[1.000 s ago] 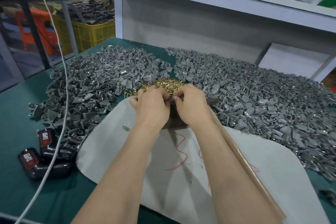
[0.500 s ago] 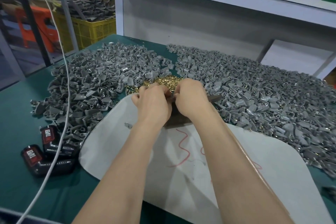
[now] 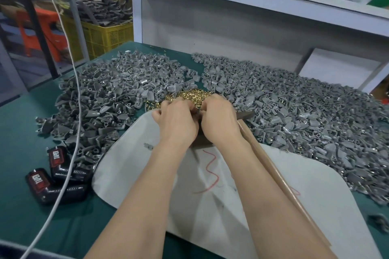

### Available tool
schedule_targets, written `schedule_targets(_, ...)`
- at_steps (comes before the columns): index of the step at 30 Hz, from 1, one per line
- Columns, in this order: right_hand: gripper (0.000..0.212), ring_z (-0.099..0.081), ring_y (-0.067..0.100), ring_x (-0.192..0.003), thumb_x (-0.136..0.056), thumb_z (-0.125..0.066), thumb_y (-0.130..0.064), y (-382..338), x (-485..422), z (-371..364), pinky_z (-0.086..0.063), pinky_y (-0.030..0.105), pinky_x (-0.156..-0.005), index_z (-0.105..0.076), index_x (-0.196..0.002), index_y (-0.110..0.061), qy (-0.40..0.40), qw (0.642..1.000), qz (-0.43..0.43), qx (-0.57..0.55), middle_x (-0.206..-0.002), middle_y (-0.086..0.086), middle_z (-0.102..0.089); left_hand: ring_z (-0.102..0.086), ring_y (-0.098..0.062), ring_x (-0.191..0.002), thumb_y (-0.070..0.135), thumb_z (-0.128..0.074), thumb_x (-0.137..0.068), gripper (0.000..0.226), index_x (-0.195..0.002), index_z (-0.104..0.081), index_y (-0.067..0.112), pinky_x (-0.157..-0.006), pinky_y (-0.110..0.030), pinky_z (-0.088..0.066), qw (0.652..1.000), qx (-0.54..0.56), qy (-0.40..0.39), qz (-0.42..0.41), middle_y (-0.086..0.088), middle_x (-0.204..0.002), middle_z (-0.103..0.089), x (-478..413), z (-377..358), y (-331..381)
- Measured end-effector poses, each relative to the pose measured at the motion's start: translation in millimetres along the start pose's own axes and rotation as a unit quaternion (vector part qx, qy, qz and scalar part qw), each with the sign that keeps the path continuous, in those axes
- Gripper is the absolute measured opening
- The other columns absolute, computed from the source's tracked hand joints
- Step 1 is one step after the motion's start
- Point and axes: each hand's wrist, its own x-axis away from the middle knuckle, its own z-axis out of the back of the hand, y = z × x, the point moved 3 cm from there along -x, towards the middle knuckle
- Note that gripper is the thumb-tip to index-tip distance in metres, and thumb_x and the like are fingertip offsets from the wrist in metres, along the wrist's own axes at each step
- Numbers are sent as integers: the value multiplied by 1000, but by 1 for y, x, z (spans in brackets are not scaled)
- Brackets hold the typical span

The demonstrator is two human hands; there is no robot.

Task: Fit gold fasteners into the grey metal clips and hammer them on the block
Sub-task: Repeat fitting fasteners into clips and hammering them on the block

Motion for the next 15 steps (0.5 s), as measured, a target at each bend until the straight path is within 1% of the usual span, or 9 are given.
schedule_targets(5,14,-55,25,-99,-90,-53,-7,-1,-3,1,-33,25,-71,-65,-97,-7,-31,999,20,1,-108,7,-54,-41,-26,-111,26,-54,-91,11,-88,-64,25,-76,-31,-14,1000,-11,-4,-8,5,-107,-57,2,2,1)
schedule_targets(6,17,-55,25,-102,-91,-53,-10,2,-3,3,-37,27,-76,-67,-101,-9,-40,999,21,-24,-111,7,-54,-41,-26,-111,27,-55,-91,10,-88,-64,26,-77,-31,-14,1000,-6,-4,-5,6,-106,-57,2,3,1)
schedule_targets(7,21,-54,25,-108,-93,-54,-15,8,-2,8,-40,29,-85,-67,-108,-12,-49,997,5,-58,-117,7,-54,-41,-25,-111,27,-56,-91,9,-88,-65,27,-77,-31,-15,1000,0,-4,-2,7,-105,-57,2,4,1)
schedule_targets(8,27,-53,25,-113,-93,-54,-20,20,1,13,-39,32,-94,-65,-118,-16,-46,994,-34,-90,-124,7,-52,-41,-24,-112,27,-58,-90,8,-87,-65,28,-78,-31,-15,1000,6,-5,2,9,-103,-57,2,4,1)
schedule_targets(9,31,-52,25,-115,-93,-55,-25,36,5,18,-39,35,-100,-60,-124,-20,-34,990,-88,-107,-129,7,-51,-41,-23,-112,26,-59,-90,8,-86,-66,29,-79,-31,-16,1000,10,-6,5,11,-101,-57,2,4,1)
schedule_targets(10,33,-55,27,-112,-92,-57,-29,54,10,22,-42,38,-99,-59,-124,-20,-30,984,-145,-98,-128,8,-54,-41,-23,-113,26,-60,-90,8,-85,-66,30,-80,-31,-17,1000,12,-7,8,12,-97,-56,2,4,1)
schedule_targets(12,28,-60,30,-96,-87,-61,-33,81,24,23,-51,38,-85,-61,-108,-14,-98,966,-237,-24,-109,11,-63,-41,-22,-113,25,-60,-90,10,-84,-66,31,-81,-31,-17,1000,12,-11,11,13,-95,-55,2,5,1)
schedule_targets(14,24,-60,30,-86,-86,-62,-30,88,35,16,-50,35,-76,-57,-94,-8,-183,946,-267,5,-95,10,-64,-42,-22,-114,26,-60,-90,9,-86,-66,31,-81,-32,-17,1000,10,-14,13,11,-100,-59,2,5,1)
schedule_targets(15,20,-59,30,-85,-87,-61,-26,88,36,12,-49,35,-74,-55,-93,-7,-194,944,-267,4,-95,11,-62,-42,-22,-114,26,-60,-90,9,-86,-66,31,-82,-32,-18,1000,11,-15,15,10,-103,-61,1,5,1)
